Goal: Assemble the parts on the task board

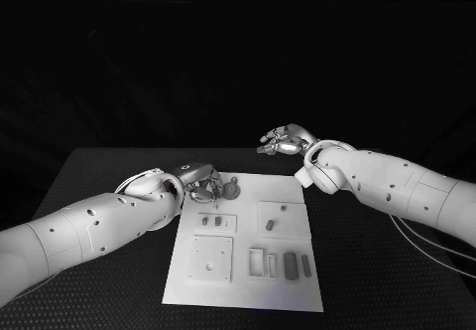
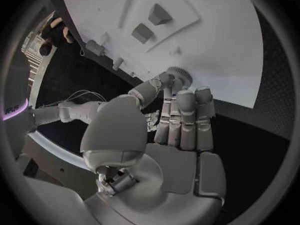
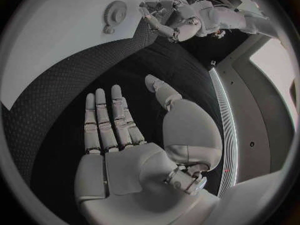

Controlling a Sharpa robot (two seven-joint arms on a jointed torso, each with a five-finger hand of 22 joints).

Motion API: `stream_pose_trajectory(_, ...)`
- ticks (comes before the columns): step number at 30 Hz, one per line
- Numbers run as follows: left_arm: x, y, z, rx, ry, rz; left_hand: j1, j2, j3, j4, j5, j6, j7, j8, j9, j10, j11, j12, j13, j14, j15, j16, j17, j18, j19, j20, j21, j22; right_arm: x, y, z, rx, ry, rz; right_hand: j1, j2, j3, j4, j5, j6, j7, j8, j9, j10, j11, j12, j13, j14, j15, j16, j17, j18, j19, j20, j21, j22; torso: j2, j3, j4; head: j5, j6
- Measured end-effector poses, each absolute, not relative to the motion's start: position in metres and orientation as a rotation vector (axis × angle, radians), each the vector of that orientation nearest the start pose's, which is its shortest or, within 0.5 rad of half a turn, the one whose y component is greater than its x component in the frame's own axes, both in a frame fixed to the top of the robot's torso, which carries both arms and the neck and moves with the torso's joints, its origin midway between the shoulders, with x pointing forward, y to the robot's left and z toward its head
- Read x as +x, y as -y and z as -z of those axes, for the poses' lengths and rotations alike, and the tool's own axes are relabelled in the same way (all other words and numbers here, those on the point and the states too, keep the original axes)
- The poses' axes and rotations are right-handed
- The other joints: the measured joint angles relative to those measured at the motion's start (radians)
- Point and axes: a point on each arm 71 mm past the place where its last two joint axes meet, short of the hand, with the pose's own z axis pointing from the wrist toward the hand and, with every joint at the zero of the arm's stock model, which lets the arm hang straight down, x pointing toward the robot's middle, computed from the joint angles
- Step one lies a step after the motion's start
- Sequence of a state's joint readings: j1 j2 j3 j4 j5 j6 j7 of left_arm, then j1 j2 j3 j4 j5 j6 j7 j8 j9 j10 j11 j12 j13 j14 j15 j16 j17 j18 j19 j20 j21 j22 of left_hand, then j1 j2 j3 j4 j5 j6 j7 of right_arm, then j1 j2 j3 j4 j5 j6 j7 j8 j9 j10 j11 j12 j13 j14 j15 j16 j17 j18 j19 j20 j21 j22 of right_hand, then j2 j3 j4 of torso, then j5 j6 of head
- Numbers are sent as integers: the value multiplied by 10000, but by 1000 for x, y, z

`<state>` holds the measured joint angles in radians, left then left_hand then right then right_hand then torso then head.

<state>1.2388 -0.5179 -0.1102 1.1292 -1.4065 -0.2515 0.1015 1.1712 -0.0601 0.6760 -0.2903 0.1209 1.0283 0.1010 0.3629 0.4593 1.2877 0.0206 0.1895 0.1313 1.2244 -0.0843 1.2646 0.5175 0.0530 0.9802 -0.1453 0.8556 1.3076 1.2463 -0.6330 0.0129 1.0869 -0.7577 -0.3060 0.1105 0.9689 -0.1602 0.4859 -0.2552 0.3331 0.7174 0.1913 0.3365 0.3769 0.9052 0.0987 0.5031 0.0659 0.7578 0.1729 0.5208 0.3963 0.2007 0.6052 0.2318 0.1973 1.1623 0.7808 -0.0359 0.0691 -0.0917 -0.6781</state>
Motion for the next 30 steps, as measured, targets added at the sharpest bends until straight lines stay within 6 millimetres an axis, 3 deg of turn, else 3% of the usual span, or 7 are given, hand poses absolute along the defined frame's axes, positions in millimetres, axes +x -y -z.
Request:
stream_pose_trajectory(11, 540, -148, 211, 2750, -17364, 7370, -3, -4, 7, 7, -19, -13, -13, -2, 13, 0, 0, -57, 0, 7, -5, -23, -21, 0, 9, 10, 0, -1, 574, 229, 167, 5169, -15797, -9352, 0, 0, 0, 0, 0, 24, -24, 0, 1, 0, 0, -39, 0, 0, 0, 0, 1, 0, 0, 0, -39, 9, 9, -13, -12, 30, -14)
stream_pose_trajectory(30, 537, -146, 218, 2759, -17806, 7406, -42, -46, 17, 21, -13, 3, 3, -38, 23, 0, 0, -84, 0, 6, -1, -23, -39, 1, 24, 29, 0, -3, 574, 229, 167, 5172, -15793, -9347, 0, 0, 0, 0, 0, 18, -18, 0, -10, 0, 0, -78, 0, 0, 0, -38, -17, 0, 0, 0, -79, 17, 12, 7, -28, 118, -30)
